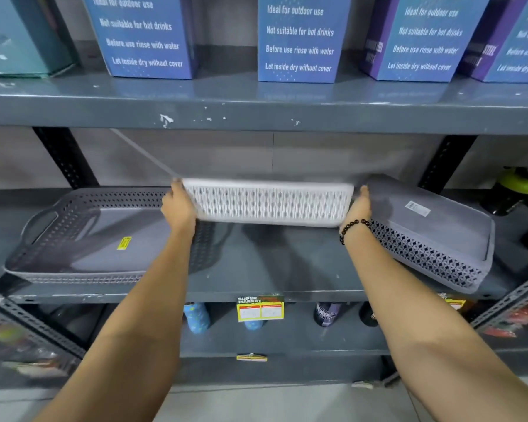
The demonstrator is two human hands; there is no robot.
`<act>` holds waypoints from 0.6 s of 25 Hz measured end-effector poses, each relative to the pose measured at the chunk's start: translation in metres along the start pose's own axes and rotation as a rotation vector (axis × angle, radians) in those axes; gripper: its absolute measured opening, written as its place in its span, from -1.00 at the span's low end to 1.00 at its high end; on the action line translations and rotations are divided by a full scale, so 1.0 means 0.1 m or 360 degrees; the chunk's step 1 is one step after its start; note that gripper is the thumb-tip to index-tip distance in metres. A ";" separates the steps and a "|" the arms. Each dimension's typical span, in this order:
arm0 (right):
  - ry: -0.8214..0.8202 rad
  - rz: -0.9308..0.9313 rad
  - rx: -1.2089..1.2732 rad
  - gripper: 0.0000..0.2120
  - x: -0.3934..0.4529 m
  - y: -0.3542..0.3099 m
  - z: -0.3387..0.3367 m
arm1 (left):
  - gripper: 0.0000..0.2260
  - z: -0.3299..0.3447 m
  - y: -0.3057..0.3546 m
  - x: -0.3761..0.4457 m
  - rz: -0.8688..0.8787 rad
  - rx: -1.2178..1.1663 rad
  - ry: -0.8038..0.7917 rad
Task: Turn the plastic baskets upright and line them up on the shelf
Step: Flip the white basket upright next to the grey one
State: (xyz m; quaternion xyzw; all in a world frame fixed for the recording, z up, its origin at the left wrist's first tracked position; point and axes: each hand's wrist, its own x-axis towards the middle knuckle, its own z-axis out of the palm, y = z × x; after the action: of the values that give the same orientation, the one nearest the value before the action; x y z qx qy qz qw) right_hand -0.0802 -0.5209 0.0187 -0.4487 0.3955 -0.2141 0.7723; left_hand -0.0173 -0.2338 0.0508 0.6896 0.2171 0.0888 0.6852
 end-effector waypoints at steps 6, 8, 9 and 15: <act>-0.0178 0.0079 -0.0279 -0.91 0.15 0.26 -0.35 | -0.71 -0.23 -0.30 0.01 0.0105 0.0499 -0.0108; -0.0171 0.0045 -0.0410 -0.88 0.12 0.27 -0.41 | -0.75 -0.25 -0.36 -0.01 0.0210 0.0729 -0.0137; -0.0149 0.0009 -0.0480 -0.85 0.10 0.29 -0.42 | -0.76 -0.25 -0.40 -0.03 0.0245 0.0842 -0.0150; -0.0154 -0.0087 -0.0680 -0.74 -0.02 0.36 -0.51 | -0.87 -0.20 -0.59 -0.21 0.0359 0.1340 -0.0107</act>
State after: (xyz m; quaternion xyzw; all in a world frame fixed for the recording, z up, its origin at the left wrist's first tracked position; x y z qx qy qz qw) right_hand -0.1229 -0.5282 -0.0263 -0.6225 0.3821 -0.1243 0.6716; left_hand -0.0551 -0.2261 -0.0022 0.9307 0.1353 0.0444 0.3369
